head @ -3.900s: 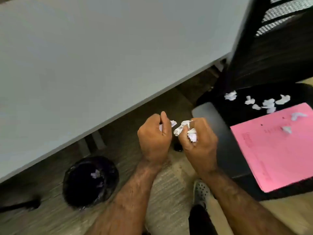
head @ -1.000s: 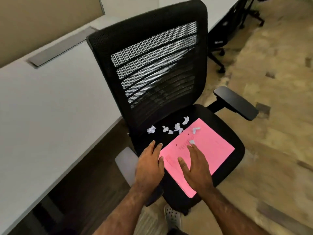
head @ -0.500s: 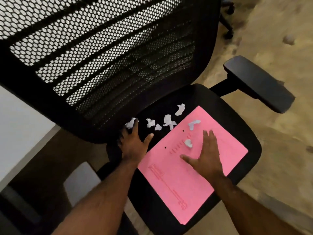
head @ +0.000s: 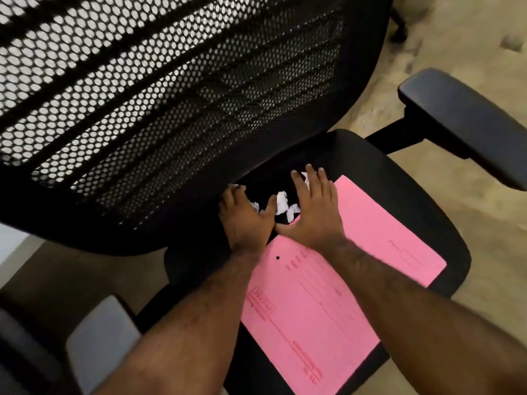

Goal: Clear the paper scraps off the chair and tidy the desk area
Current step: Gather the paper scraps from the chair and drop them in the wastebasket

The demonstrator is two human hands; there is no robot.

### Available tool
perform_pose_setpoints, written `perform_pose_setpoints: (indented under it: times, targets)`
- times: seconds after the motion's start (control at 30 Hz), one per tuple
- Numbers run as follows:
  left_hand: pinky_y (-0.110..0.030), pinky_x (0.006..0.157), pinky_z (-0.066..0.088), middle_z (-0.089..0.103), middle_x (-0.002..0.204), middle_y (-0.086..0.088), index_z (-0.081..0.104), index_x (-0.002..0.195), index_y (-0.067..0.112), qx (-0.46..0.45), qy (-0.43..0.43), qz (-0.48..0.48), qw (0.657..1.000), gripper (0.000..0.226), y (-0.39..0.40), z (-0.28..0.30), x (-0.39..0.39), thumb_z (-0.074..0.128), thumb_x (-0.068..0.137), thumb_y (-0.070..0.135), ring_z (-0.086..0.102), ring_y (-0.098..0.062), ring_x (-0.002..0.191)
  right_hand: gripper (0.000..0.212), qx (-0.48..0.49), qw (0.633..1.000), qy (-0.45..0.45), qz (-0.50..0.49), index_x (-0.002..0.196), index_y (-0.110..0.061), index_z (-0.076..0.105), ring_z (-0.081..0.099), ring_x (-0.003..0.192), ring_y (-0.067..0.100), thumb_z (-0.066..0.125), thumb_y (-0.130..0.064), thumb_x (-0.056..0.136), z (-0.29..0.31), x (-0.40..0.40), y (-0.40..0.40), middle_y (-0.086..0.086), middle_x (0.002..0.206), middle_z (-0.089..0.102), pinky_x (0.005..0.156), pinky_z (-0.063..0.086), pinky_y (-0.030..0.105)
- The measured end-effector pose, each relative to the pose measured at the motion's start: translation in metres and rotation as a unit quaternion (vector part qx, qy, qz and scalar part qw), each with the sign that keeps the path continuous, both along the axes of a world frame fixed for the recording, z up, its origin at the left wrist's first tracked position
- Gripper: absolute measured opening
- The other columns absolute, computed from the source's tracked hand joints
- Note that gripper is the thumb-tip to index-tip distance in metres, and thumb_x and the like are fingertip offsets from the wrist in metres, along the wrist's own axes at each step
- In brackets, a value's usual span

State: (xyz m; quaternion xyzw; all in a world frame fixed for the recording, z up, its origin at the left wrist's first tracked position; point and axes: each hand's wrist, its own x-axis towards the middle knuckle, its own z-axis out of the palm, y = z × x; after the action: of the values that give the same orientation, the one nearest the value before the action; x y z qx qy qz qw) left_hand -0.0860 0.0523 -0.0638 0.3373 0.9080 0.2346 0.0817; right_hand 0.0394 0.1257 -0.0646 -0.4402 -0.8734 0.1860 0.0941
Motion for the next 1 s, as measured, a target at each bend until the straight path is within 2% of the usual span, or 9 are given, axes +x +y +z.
perform_pose_setpoints:
  times: [0.17,0.3,0.37,0.47,0.6,0.7,0.8,0.9,1.0]
  targets:
    - [-0.043,0.094,0.042,0.051,0.139,-0.004,0.051,0.134,0.020,0.003,0.088,-0.235,0.968,0.047,0.001,-0.011,-0.009,0.050,0.090,0.037,0.049,-0.024,0.122,0.066,0.022,0.994,-0.008,0.103,0.133,-0.020,0.055,0.040,0.132,0.037,0.060,-0.048,0.074,-0.002,-0.008,0.019,0.013,0.140,0.050,0.110,0.029,0.049]
    - [-0.041,0.082,0.045,0.062,0.122,-0.008,0.061,0.119,0.011,-0.004,0.155,-0.272,0.950,0.037,-0.002,-0.015,-0.008,0.045,0.093,0.033,0.057,-0.029,0.100,0.035,0.066,0.987,-0.032,0.146,0.113,-0.015,0.063,0.051,0.108,0.031,0.055,-0.038,0.088,-0.006,-0.007,0.018,0.012,0.121,0.058,0.091,0.041,0.044]
    - [-0.039,0.072,0.046,0.064,0.105,-0.010,0.064,0.108,0.009,-0.009,0.199,-0.276,0.940,0.031,0.002,-0.016,-0.008,0.047,0.091,0.029,0.058,-0.030,0.086,0.031,0.083,0.983,-0.042,0.157,0.110,-0.013,0.064,0.052,0.099,0.030,0.056,-0.035,0.088,-0.007,-0.007,0.017,0.012,0.114,0.060,0.082,0.045,0.043]
    - [-0.034,0.064,0.050,0.065,0.096,-0.009,0.064,0.110,0.012,-0.058,0.243,-0.271,0.929,0.030,0.013,-0.016,-0.013,0.058,0.085,0.028,0.061,-0.028,0.081,0.029,0.096,0.981,-0.039,0.165,0.109,-0.009,0.065,0.056,0.092,0.031,0.058,-0.029,0.089,-0.004,-0.010,0.020,0.014,0.106,0.063,0.074,0.050,0.041]
    - [-0.025,0.044,0.045,0.064,0.084,-0.004,0.062,0.080,0.018,-0.127,0.280,-0.246,0.919,0.015,0.027,-0.013,-0.016,0.066,0.081,0.033,0.059,-0.017,0.063,0.025,0.098,0.982,-0.026,0.160,0.102,-0.006,0.066,0.060,0.080,0.037,0.055,-0.027,0.093,-0.002,-0.018,0.030,0.017,0.097,0.063,0.057,0.048,0.040]
    - [-0.021,0.040,0.041,0.064,0.079,0.001,0.064,0.071,0.023,-0.177,0.283,-0.236,0.913,0.020,0.032,-0.007,-0.017,0.068,0.077,0.042,0.057,-0.010,0.053,0.030,0.081,0.986,-0.024,0.141,0.102,-0.006,0.063,0.061,0.075,0.040,0.048,-0.031,0.098,-0.003,-0.025,0.038,0.019,0.094,0.063,0.056,0.046,0.041]
    - [-0.017,0.034,0.036,0.061,0.057,0.002,0.065,0.057,0.020,-0.210,0.270,-0.234,0.910,0.029,0.029,-0.001,-0.015,0.079,0.063,0.044,0.055,-0.008,0.039,0.033,0.060,0.990,-0.015,0.126,0.106,-0.006,0.062,0.062,0.077,0.041,0.049,-0.035,0.098,-0.005,-0.027,0.044,0.019,0.094,0.065,0.060,0.044,0.042]
    - [-0.016,0.034,0.036,0.058,0.045,0.001,0.060,0.049,0.016,-0.204,0.264,-0.223,0.916,0.036,0.013,0.000,-0.016,0.081,0.066,0.039,0.055,-0.012,0.035,0.034,0.046,0.997,0.033,0.048,0.097,-0.003,0.063,0.063,0.074,0.044,0.057,-0.036,0.095,0.001,-0.031,0.049,0.022,0.087,0.067,0.061,0.045,0.044]
    - [-0.020,0.038,0.042,0.060,0.044,-0.004,0.062,0.051,0.011,-0.204,0.235,-0.186,0.932,0.035,-0.007,0.003,-0.020,0.076,0.075,0.032,0.059,-0.020,0.037,0.032,0.009,0.978,0.172,-0.117,0.087,-0.003,0.064,0.064,0.066,0.037,0.064,-0.035,0.090,0.017,-0.026,0.054,0.019,0.074,0.067,0.060,0.051,0.042]
